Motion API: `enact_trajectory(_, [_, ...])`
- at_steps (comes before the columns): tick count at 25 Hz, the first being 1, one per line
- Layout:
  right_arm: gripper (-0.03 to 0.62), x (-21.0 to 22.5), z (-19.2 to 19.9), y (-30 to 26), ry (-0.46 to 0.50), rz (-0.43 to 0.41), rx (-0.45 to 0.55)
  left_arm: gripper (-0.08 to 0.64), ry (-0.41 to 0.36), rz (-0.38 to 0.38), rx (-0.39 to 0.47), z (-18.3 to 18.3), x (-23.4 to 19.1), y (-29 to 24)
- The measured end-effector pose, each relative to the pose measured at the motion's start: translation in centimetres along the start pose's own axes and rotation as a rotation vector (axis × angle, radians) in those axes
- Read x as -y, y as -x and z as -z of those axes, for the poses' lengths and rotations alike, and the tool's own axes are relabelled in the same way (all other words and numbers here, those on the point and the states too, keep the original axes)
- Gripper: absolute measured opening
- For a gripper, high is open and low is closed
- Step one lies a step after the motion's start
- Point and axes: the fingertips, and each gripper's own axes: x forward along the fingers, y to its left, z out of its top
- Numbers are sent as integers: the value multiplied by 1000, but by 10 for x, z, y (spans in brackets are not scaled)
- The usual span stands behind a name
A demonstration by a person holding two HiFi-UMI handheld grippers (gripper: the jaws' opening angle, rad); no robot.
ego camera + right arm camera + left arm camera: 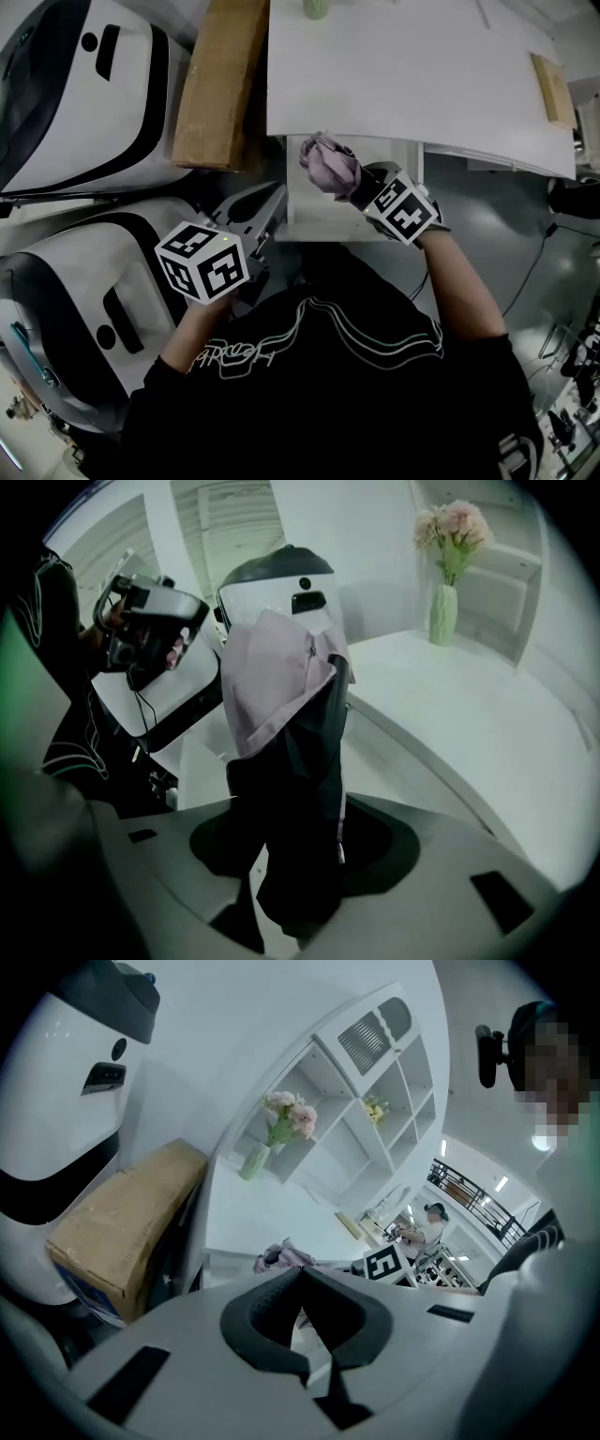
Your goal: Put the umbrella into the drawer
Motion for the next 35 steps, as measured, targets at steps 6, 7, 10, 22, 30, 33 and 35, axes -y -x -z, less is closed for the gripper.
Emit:
enact_trajectory(6, [225,12,23,-48,28,-15,-140,20,25,-9,-7,-1,-17,-3])
enact_trajectory(7, [225,14,26,-55,35,-17,-159,20,29,-12,-7,-1,-20,-4])
enact_trajectory(10, [225,21,34,-74,60,-12,-213,20,43,-21,-6,-1,-29,-7])
enact_trajectory(22, [227,36,56,-126,150,21,-294,20,79,-57,-14,6,-46,-12])
enact_trajectory(30, [232,37,77,-145,255,41,-359,20,106,-83,-19,15,-55,-11])
enact_trajectory(33, [232,36,77,-147,256,38,-353,20,109,-86,-25,20,-54,-9])
enact_trajectory(35, [232,35,77,-148,256,24,-354,20,112,-88,-28,23,-53,-8])
